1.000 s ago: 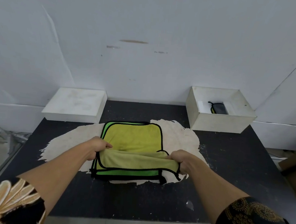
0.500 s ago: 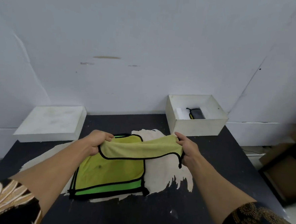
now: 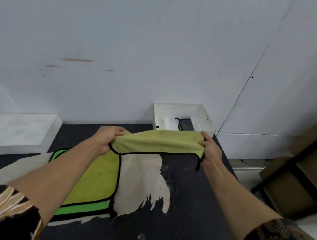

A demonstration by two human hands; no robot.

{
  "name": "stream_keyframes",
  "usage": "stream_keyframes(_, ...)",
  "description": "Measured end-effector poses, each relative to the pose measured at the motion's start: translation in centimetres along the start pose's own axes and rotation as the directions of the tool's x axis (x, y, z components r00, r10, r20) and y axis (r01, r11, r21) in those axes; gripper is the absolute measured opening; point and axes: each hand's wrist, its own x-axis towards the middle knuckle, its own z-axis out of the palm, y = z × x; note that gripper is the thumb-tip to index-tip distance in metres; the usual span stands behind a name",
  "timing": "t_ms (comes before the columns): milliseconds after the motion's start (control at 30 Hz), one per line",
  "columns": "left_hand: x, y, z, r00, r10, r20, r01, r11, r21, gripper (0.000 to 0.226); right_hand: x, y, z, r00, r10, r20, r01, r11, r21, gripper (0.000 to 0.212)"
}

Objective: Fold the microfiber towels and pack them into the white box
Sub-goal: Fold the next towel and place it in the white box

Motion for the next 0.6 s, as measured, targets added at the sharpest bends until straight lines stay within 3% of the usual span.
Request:
stream_keyframes(133,-0.1,-1.4,2.8,0.997,0.083,0.0,-0.082,0.996,-0.035,0.034,1.9,-1.4,-2.5,0.998,-0.05,0.026,0.05,0.999,-0.007,0.051)
stream_keyframes(200,-0.3,-4.2,3.7,0.996,0.081,-0.044,-0.082,0.996,-0.028,0.035,2.7,-0.1,-4.3,0.998,-0.059,0.0,0.059,0.99,-0.129,0.05)
stream_keyframes(267,-0.2,-8.3,4.3,0.992,0.014,-0.129,-0.015,1.0,-0.004,0.033,3.8,2.3,-6.8,0.998,-0.037,-0.044,0.019,0.933,-0.36,0.046)
stream_keyframes(367,-0.6,-14.8,4.3,0.966,-0.215,-0.142,0.223,0.974,0.049,0.023,4.6,6.4,-10.9,0.99,0.108,-0.092,-0.14,0.671,-0.728,0.042)
stream_keyframes(433,-1.1,-18.5,4.1,0.927,-0.366,-0.076,0.373,0.917,0.14,0.016,4.6,8.2,-12.8,0.968,0.222,-0.115,-0.21,0.475,-0.855,0.048)
stream_keyframes(500,-1.6,-20.8,4.0,0.92,-0.388,-0.065,0.391,0.887,0.244,0.013,4.5,9.1,-13.8,0.965,0.237,-0.113,-0.193,0.351,-0.916,0.043)
stream_keyframes(600,-1.9,-21.8,4.3,0.938,-0.33,-0.11,0.348,0.888,0.302,0.022,4.3,9.1,-14.0,0.975,0.195,-0.104,-0.151,0.241,-0.959,0.015)
